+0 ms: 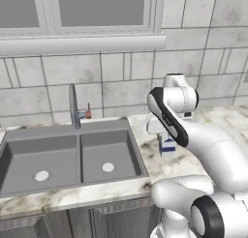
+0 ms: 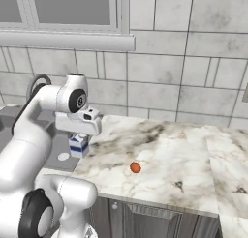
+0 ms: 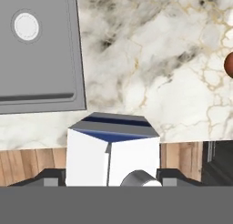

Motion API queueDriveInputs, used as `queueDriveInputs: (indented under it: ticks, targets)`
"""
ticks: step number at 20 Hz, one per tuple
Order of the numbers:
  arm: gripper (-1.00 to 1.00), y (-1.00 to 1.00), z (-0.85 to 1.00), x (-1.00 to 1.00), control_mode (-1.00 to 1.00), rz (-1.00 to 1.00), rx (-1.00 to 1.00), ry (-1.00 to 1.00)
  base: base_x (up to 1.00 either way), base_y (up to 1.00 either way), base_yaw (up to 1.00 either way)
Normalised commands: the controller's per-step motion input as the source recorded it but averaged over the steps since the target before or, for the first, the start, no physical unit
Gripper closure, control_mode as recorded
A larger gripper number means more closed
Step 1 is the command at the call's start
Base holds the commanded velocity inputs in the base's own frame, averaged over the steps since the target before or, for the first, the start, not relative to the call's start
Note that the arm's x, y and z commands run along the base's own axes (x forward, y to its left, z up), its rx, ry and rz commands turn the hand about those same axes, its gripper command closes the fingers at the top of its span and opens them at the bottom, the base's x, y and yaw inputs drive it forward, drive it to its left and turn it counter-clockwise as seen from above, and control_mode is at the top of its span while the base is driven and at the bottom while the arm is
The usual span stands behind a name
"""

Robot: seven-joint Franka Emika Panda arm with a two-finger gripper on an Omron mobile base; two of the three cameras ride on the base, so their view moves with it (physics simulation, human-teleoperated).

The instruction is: Gather the eggs and milk located in the vicinity of the sink area and place them right next to the bowl.

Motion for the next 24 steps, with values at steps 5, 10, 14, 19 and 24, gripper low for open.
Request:
queueDriveInputs:
  ticks: [5, 10, 14, 19, 24]
  targets:
    - [1.00, 0.00, 0.00, 0.00, -1.00, 0.00, 0.00, -0.02, 0.00, 0.00, 0.00]
    - [1.00, 0.00, 0.00, 0.00, -1.00, 0.00, 0.00, 0.00, 0.00, 0.00, 0.00]
    - [1.00, 0.05, 0.00, 0.00, 1.00, 0.00, 0.00, 0.00, 0.00, 0.09, 0.00]
    - [1.00, 0.00, 0.00, 0.00, 1.00, 0.00, 0.00, 0.00, 0.00, 0.83, -0.06]
    - [1.00, 0.00, 0.00, 0.00, 1.00, 0.00, 0.00, 0.00, -0.05, 1.00, -0.05]
